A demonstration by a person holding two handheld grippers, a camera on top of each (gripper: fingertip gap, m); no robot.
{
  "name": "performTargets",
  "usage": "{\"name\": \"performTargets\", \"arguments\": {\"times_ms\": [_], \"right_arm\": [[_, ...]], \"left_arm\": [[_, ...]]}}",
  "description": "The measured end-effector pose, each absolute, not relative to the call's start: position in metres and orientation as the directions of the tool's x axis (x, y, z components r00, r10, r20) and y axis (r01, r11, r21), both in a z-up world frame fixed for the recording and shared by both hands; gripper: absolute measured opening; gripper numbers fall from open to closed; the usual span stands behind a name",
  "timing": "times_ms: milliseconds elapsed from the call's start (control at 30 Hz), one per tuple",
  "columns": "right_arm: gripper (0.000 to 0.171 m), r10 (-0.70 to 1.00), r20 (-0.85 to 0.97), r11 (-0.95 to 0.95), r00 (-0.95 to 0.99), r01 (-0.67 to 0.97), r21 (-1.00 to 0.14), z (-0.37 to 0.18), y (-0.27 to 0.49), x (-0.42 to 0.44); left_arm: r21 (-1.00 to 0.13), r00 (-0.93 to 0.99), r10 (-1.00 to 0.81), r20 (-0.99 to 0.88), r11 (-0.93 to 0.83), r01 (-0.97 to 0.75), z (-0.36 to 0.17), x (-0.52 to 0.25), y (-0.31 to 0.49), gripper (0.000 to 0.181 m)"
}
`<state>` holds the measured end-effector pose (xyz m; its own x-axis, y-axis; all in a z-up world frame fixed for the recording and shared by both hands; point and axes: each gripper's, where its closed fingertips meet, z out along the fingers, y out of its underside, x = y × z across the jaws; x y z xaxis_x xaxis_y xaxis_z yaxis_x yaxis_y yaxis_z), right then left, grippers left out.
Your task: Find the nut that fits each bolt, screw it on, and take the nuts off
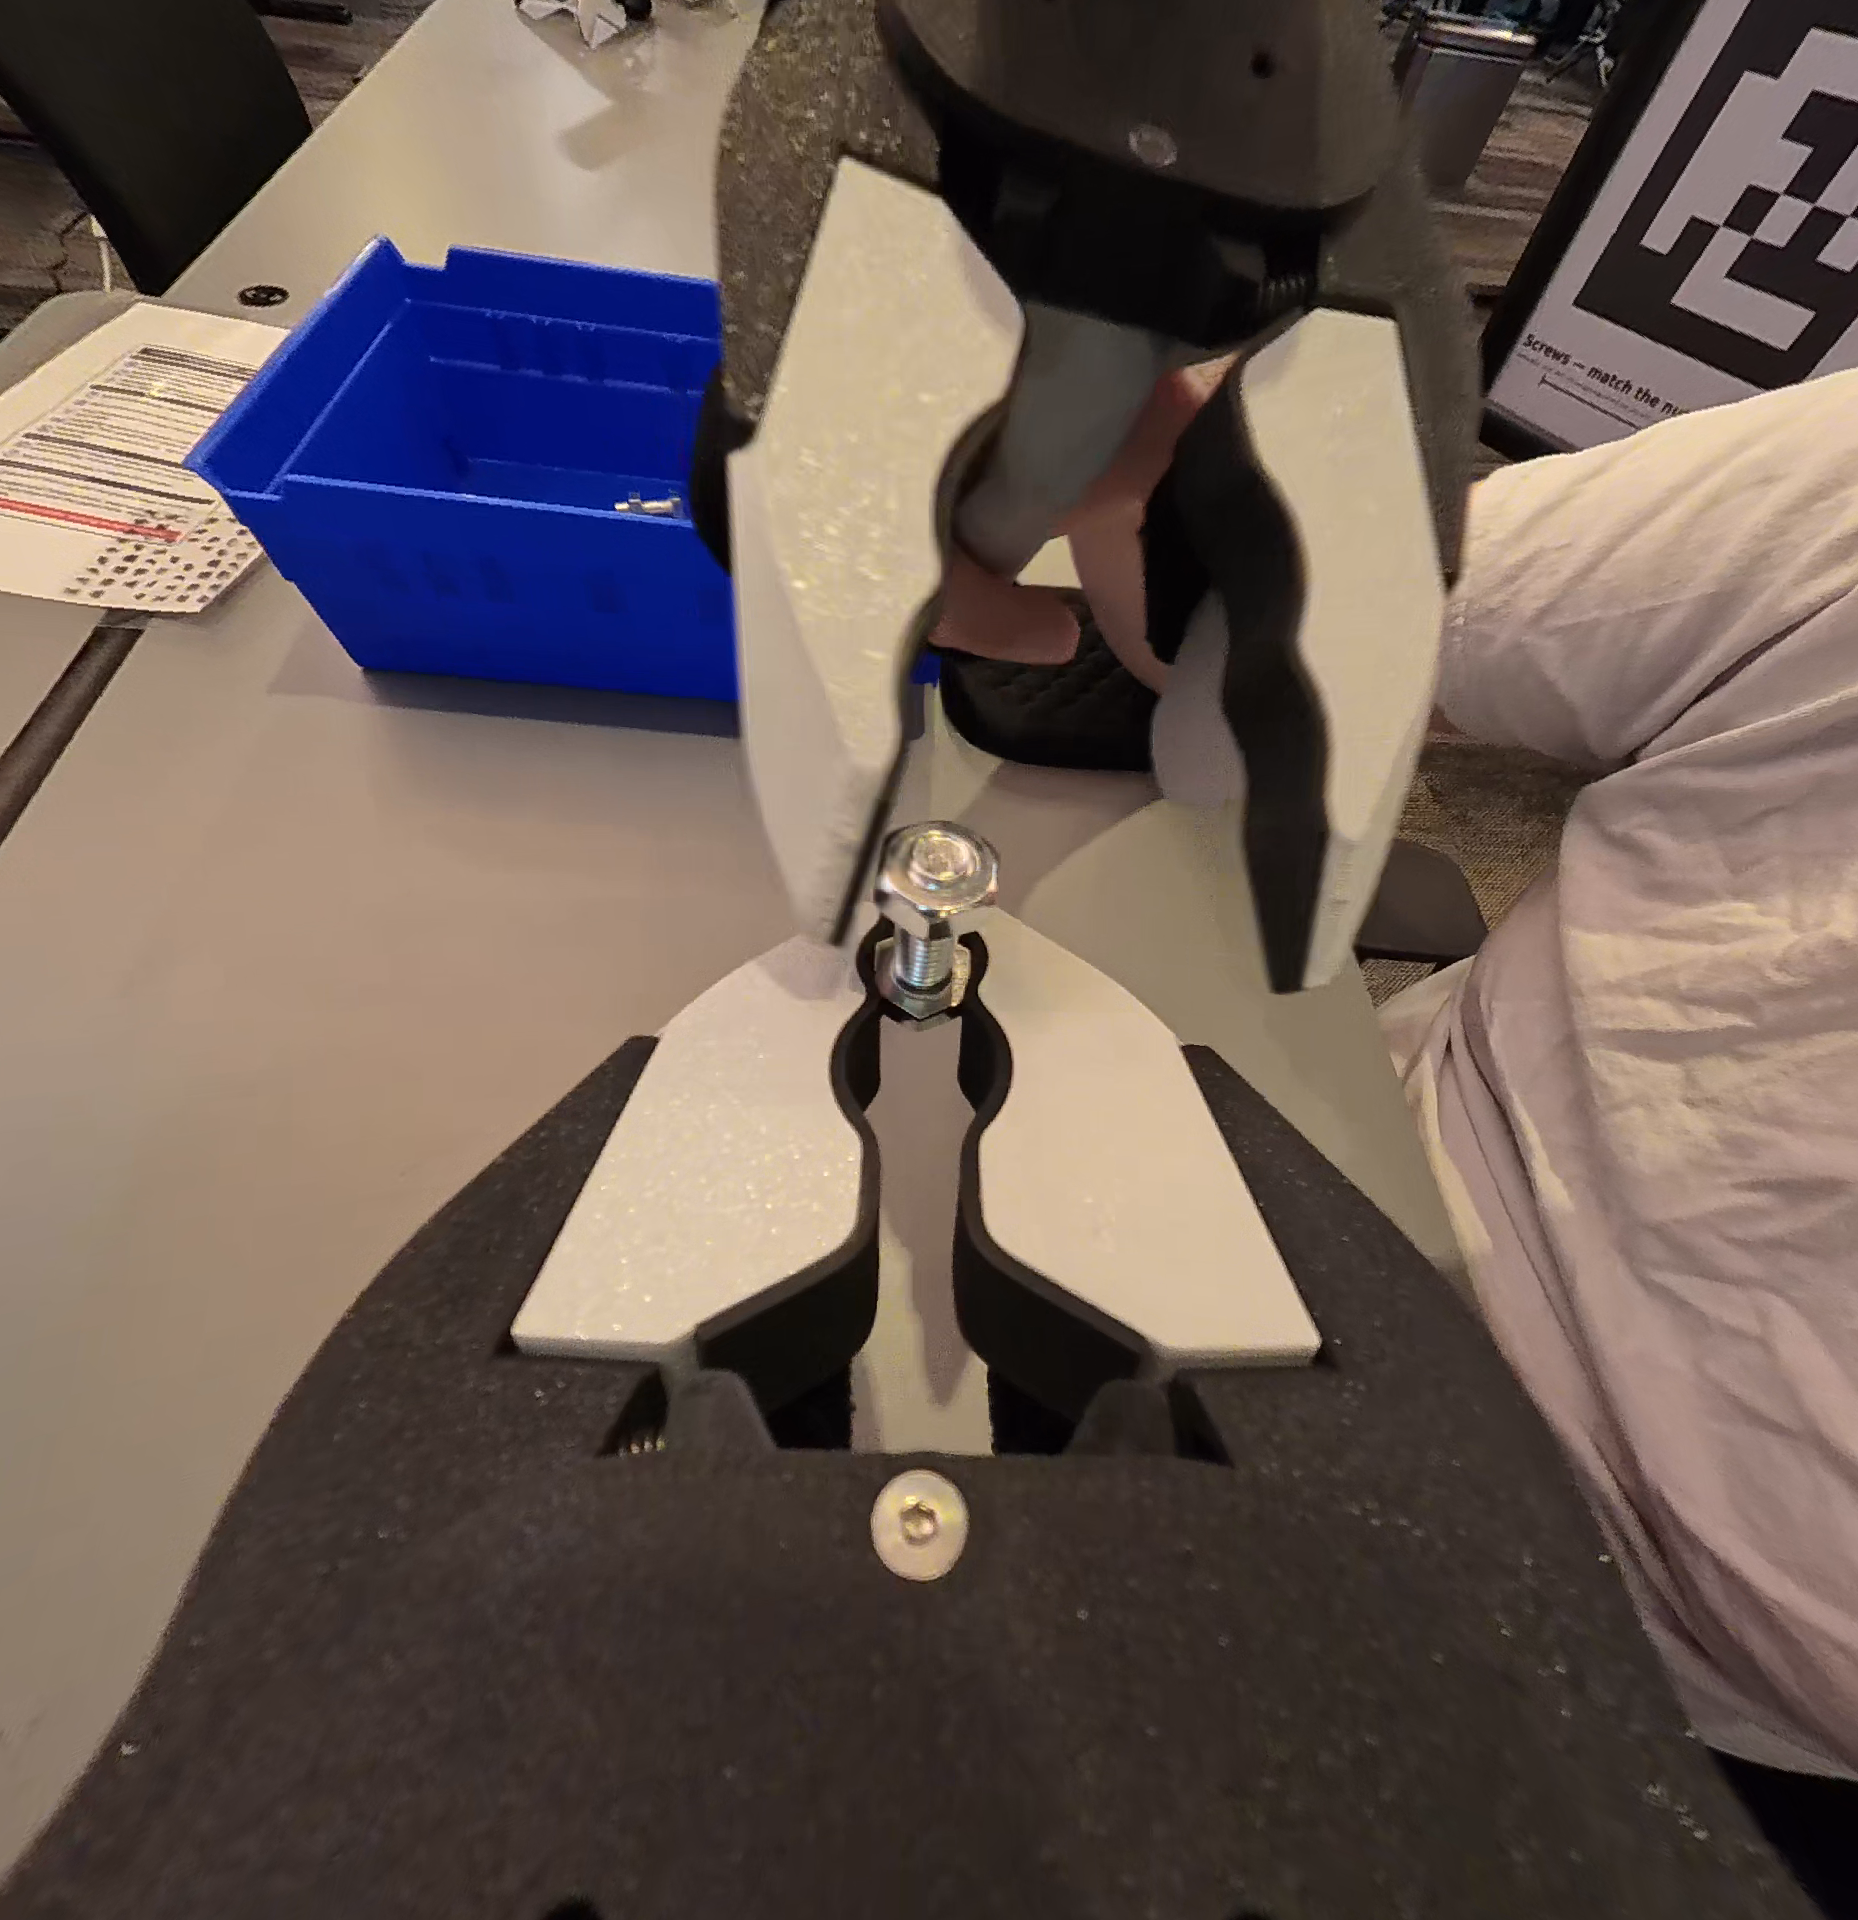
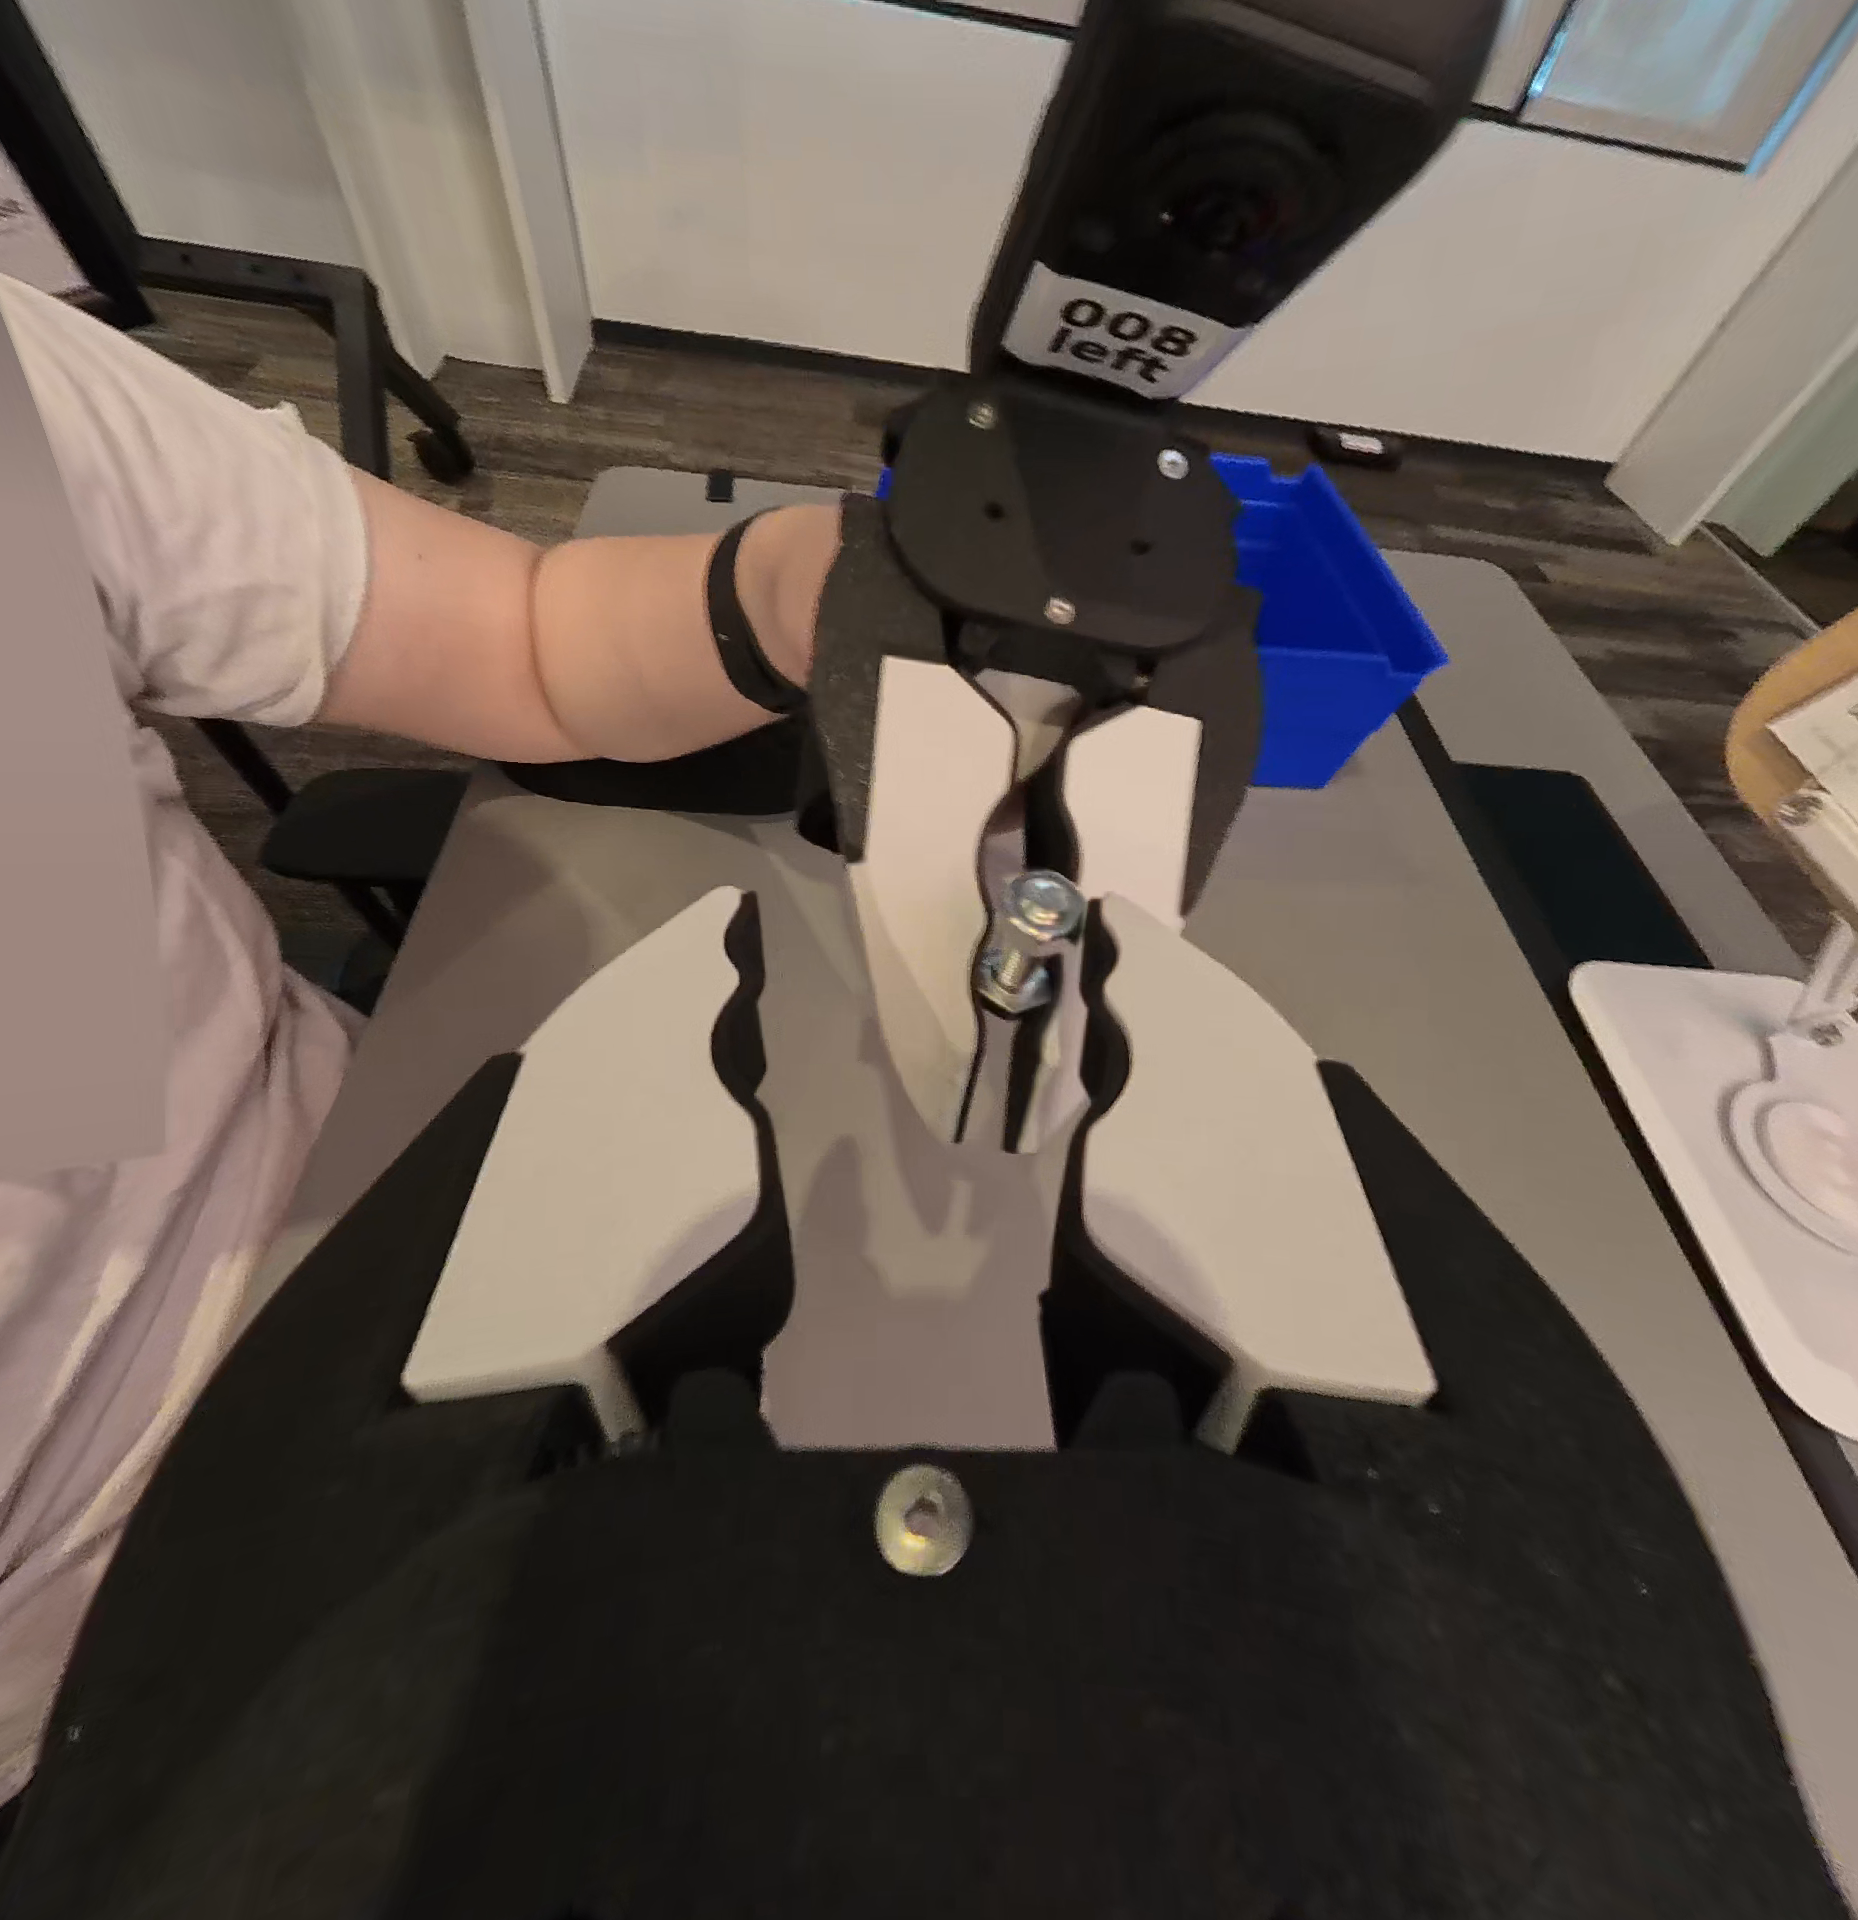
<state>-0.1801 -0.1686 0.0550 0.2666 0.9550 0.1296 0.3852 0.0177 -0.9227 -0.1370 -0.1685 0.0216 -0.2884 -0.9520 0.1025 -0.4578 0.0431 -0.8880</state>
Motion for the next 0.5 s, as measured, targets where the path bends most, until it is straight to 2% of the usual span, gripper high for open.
{"name": "performTargets", "arguments": {"times_ms": [100, 167, 233, 333, 500], "right_arm": [[0.061, 0.952, 0.144, 0.016, 0.269, 0.428, -0.904, 0.052, -0.170, -0.176], [0.043, 0.965, 0.118, -0.003, 0.233, 0.461, -0.888, 0.050, -0.179, -0.171], [0.045, 0.955, 0.114, -0.010, 0.274, 0.414, -0.910, 0.060, -0.174, -0.169], [0.058, 0.935, 0.144, 0.016, 0.324, 0.369, -0.929, 0.065, -0.163, -0.170], [0.063, 0.965, 0.077, -0.018, 0.251, 0.358, -0.934, 0.056, -0.172, -0.182]], "left_arm": [[-0.888, -0.276, -0.956, 0.096, 0.043, -0.458, 0.022, -0.138, -0.164, 0.009], [-0.893, -0.256, -0.962, 0.099, 0.027, -0.448, 0.025, -0.139, -0.159, 0.009], [-0.898, -0.265, -0.957, 0.120, 0.009, -0.439, 0.027, -0.140, -0.160, 0.009], [-0.892, -0.278, -0.955, 0.107, 0.032, -0.451, 0.024, -0.139, -0.164, 0.009], [-0.889, -0.289, -0.953, 0.090, 0.054, -0.455, 0.022, -0.137, -0.168, 0.009]]}}
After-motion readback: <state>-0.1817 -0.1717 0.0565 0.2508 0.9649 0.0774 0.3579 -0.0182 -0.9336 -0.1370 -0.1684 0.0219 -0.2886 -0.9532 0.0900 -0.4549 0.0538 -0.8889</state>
